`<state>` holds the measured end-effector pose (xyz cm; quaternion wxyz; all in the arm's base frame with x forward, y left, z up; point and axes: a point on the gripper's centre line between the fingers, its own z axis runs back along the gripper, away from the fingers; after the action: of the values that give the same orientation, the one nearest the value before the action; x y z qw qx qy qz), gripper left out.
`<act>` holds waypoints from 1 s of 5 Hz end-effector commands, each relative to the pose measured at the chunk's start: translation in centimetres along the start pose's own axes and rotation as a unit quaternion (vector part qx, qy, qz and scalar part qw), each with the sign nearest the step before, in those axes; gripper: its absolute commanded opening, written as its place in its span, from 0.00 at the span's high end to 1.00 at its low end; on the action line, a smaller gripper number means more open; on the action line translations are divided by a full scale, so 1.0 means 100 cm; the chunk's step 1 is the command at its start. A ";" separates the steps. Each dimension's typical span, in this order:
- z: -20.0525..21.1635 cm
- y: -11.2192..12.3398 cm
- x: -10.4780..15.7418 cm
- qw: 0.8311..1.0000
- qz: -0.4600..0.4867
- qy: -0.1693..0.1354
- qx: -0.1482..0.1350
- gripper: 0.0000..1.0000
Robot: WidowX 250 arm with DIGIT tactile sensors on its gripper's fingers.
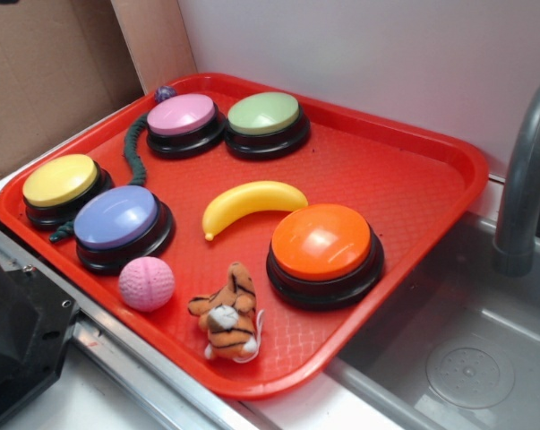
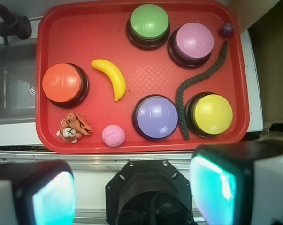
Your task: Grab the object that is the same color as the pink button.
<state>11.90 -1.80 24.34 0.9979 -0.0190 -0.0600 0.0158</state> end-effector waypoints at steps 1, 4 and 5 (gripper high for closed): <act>0.000 0.000 0.000 1.000 0.000 0.000 0.000 0.00; -0.096 -0.017 -0.015 0.995 0.091 0.026 -0.016 0.00; -0.132 -0.016 -0.013 0.995 0.092 0.044 -0.013 0.00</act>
<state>11.87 -3.99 10.56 0.9937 -0.0351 -0.0007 0.1060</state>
